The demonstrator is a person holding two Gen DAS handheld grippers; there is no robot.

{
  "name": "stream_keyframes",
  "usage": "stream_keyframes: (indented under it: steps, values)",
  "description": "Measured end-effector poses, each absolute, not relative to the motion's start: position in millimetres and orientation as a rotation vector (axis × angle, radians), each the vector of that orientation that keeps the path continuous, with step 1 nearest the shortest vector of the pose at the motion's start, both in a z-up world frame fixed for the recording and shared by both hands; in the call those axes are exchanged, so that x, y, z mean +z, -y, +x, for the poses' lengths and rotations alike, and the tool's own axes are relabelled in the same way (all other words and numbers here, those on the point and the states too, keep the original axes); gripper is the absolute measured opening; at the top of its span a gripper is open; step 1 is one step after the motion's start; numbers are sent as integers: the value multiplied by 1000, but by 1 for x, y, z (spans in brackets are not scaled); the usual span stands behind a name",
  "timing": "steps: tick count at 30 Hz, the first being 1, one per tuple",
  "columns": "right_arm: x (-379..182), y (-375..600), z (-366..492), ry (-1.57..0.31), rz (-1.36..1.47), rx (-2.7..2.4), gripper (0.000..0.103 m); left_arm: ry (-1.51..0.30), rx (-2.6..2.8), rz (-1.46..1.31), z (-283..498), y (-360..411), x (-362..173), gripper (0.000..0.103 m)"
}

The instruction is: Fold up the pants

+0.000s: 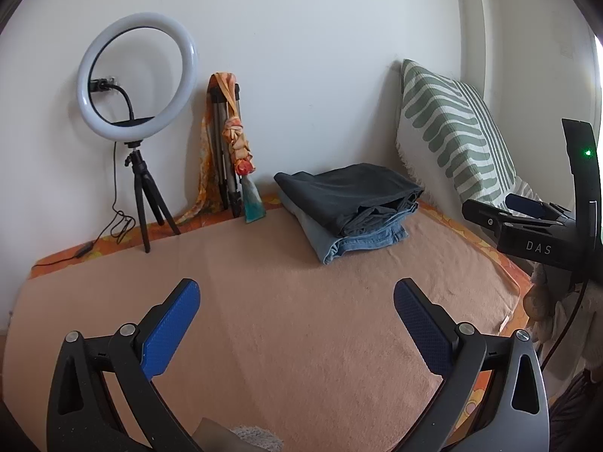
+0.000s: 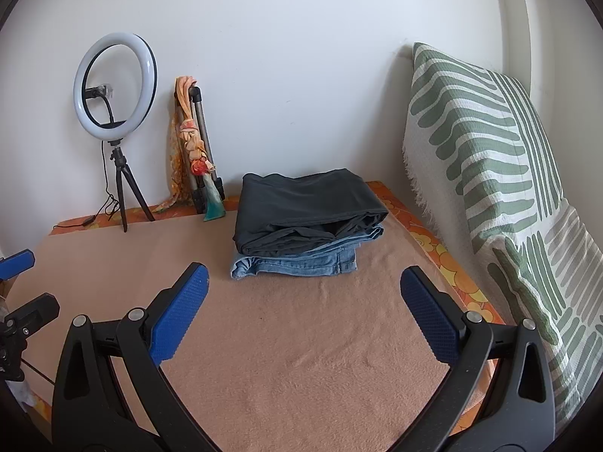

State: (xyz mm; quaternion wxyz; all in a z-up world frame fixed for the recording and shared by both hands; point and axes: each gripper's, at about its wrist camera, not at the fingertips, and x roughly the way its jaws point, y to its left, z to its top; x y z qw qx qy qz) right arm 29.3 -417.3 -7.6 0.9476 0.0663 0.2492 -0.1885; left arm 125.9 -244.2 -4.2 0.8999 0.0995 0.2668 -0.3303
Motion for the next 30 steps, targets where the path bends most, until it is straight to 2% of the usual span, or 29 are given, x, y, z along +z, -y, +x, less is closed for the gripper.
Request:
stream_keyframes:
  steps: [30]
  values:
    - [-16, 415, 32, -519, 126, -373, 103, -581, -689, 194, 129, 243, -10, 102]
